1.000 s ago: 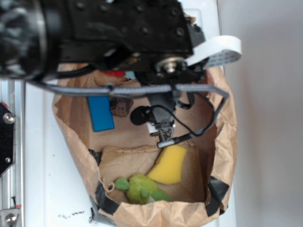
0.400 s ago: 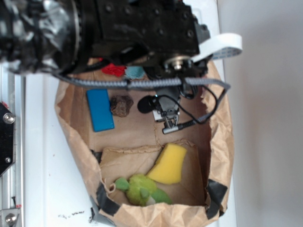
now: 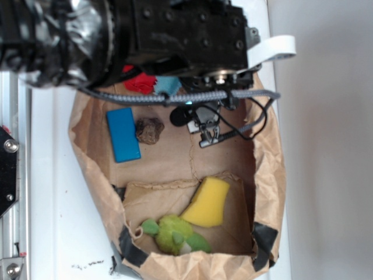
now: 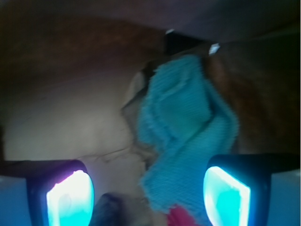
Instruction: Grab the blue cloth.
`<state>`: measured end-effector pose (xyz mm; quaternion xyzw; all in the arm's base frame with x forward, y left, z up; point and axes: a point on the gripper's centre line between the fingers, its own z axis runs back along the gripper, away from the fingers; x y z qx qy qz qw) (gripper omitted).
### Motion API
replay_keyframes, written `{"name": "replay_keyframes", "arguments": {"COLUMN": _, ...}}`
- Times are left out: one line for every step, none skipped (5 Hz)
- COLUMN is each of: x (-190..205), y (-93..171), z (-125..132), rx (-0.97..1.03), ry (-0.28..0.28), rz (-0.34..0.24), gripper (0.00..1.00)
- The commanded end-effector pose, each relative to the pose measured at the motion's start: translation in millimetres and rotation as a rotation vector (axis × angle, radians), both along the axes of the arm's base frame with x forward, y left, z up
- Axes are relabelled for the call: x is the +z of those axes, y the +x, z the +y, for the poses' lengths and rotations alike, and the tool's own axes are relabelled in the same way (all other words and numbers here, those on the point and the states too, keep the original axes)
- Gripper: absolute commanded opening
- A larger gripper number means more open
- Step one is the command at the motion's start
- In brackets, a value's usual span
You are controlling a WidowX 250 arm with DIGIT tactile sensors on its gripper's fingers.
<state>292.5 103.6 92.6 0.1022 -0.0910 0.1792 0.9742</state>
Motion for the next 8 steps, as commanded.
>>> {"name": "replay_keyframes", "arguments": {"x": 6, "y": 7, "z": 12, "rx": 0.052, "ry": 0.041, "rz": -0.003, "gripper": 1.0}}
{"name": "replay_keyframes", "arguments": {"x": -4, "y": 11, "z": 13, "rx": 0.066, "ry": 0.038, "rz": 0.031, "gripper": 1.0}}
{"name": "replay_keyframes", "arguments": {"x": -4, "y": 11, "z": 9, "rx": 0.054, "ry": 0.069, "rz": 0.041, "gripper": 1.0}}
{"name": "replay_keyframes", "arguments": {"x": -4, "y": 11, "z": 9, "rx": 0.054, "ry": 0.069, "rz": 0.041, "gripper": 1.0}}
{"name": "replay_keyframes", "arguments": {"x": -4, "y": 11, "z": 9, "rx": 0.054, "ry": 0.069, "rz": 0.041, "gripper": 1.0}}
{"name": "replay_keyframes", "arguments": {"x": -4, "y": 11, "z": 9, "rx": 0.054, "ry": 0.069, "rz": 0.041, "gripper": 1.0}}
{"name": "replay_keyframes", "arguments": {"x": -4, "y": 11, "z": 9, "rx": 0.054, "ry": 0.069, "rz": 0.041, "gripper": 1.0}}
{"name": "replay_keyframes", "arguments": {"x": -10, "y": 16, "z": 12, "rx": 0.078, "ry": 0.091, "rz": 0.014, "gripper": 1.0}}
